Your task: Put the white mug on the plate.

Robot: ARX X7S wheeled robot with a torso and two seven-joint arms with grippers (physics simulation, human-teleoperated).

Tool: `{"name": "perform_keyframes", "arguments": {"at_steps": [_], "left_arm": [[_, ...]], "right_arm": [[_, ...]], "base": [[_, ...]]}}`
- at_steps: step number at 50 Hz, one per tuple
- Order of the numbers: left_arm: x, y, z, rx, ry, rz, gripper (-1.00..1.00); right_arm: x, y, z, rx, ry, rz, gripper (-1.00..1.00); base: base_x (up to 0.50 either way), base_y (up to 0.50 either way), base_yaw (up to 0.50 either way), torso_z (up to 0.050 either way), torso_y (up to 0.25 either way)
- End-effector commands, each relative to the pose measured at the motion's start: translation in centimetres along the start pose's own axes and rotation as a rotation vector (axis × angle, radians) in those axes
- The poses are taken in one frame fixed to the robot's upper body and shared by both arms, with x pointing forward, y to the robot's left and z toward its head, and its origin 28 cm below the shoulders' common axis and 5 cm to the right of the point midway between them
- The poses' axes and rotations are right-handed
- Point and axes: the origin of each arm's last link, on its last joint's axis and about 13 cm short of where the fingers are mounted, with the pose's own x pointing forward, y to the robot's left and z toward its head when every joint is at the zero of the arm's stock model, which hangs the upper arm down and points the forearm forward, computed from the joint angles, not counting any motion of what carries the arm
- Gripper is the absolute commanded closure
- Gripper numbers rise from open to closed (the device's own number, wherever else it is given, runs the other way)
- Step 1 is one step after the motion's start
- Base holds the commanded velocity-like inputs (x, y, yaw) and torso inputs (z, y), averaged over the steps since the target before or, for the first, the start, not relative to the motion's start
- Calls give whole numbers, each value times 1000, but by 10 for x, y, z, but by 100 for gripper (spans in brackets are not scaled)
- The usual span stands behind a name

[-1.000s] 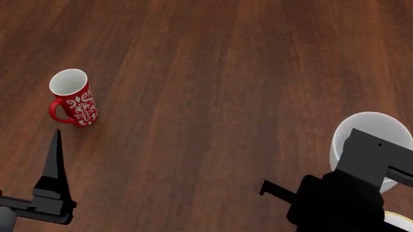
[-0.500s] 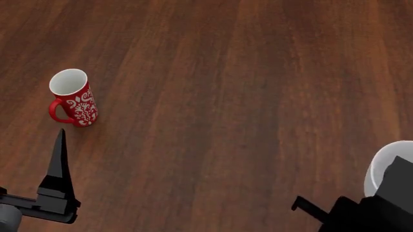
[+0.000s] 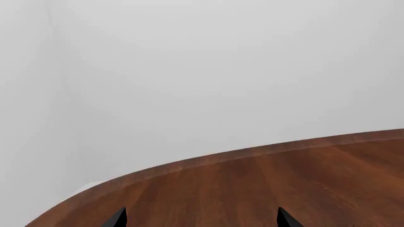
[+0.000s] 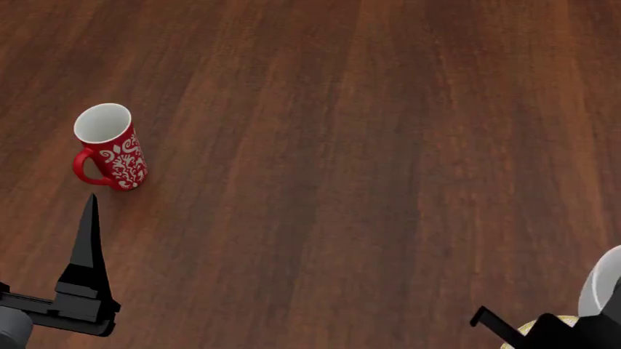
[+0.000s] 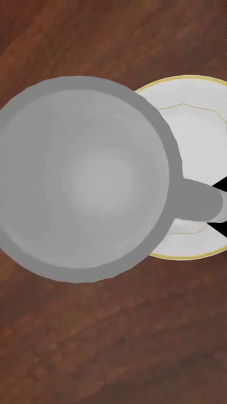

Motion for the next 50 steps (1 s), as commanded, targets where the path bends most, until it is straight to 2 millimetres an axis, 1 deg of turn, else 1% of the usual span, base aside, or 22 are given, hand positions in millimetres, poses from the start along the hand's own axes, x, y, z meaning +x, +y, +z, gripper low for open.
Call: {"name": "perform_keyframes", "arguments": {"at_steps": [1,26,50], "left_arm": [[0,0,0,1,1,1,-100],[2,-3,2,1,2,-10,-100],[0,-4,1,-1,1,-12,-100]], "right_arm": [[7,-6,1,37,6,-16,100],[15,-22,-4,96,27,-58,100],[16,-29,-13,104,43,-65,100]], "base": [[0,0,0,0,0],[0,0,0,0,0],[0,0,0,0,0]]}}
